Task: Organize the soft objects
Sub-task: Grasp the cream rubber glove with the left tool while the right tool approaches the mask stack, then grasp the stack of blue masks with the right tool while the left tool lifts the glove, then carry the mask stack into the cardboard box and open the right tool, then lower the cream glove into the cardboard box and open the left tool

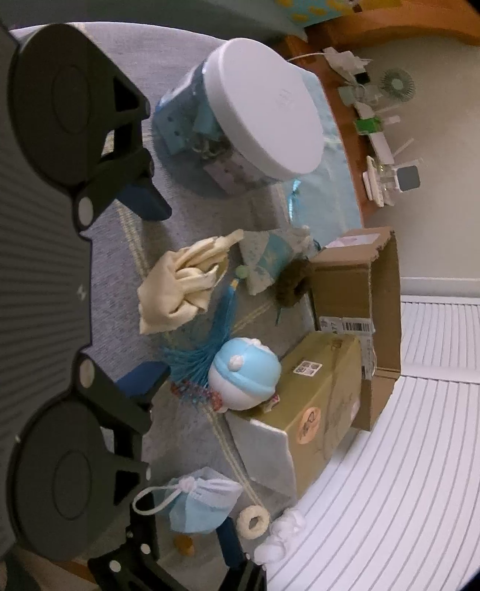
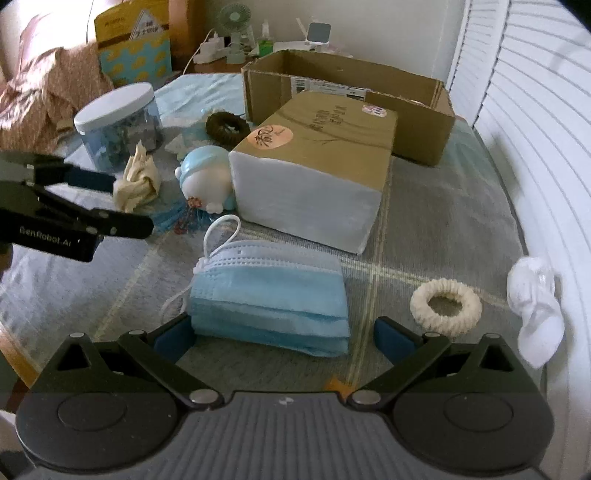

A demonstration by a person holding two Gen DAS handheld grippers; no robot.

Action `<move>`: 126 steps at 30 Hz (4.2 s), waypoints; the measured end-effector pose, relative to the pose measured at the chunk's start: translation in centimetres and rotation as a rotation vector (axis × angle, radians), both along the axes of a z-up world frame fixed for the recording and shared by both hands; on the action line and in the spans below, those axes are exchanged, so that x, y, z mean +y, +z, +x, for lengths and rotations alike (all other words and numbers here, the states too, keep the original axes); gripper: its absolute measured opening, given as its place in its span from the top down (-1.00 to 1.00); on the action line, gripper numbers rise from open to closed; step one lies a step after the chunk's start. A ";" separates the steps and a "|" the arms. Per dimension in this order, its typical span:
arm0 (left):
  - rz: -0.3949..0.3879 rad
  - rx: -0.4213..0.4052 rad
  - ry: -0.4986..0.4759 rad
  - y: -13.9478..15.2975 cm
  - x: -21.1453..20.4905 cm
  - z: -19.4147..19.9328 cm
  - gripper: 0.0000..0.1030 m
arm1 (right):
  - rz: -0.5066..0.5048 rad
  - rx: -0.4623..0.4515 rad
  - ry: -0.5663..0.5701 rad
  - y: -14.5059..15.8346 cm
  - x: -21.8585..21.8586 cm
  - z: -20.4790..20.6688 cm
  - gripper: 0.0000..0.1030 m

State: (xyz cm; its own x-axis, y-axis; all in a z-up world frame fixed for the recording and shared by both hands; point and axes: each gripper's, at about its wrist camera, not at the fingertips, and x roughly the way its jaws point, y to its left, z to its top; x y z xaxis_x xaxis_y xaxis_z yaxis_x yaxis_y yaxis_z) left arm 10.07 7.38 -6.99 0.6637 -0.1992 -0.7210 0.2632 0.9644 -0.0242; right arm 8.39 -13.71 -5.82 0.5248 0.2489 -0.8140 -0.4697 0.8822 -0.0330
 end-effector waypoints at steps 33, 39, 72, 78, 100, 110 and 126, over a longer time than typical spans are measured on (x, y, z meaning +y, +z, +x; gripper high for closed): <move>-0.002 -0.011 -0.043 0.6 -0.3 0.6 0.26 | 0.026 -0.007 -0.008 0.4 0.9 0.9 -0.80; -0.008 -0.004 -0.059 1.3 -0.1 0.5 0.32 | 0.032 -0.024 -0.009 1.2 1.0 0.6 -0.55; -0.067 -0.113 -0.152 9.3 -1.3 0.5 0.32 | 0.131 -0.302 -0.028 11.2 -1.1 2.9 -0.49; -0.077 -0.132 -0.163 10.0 -1.3 1.7 0.32 | 0.126 -0.348 -0.001 12.4 0.9 7.1 -0.50; -0.094 -0.119 -0.085 9.0 1.3 4.6 0.32 | 0.040 -0.211 0.176 9.0 9.4 24.7 -0.59; -0.090 -0.100 -0.069 8.7 1.7 6.0 0.32 | 0.056 -0.172 0.153 8.0 8.7 25.3 -1.00; -0.070 -0.078 -0.096 10.6 -0.7 11.1 0.32 | 0.125 -0.243 -0.098 9.9 1.0 14.3 -1.00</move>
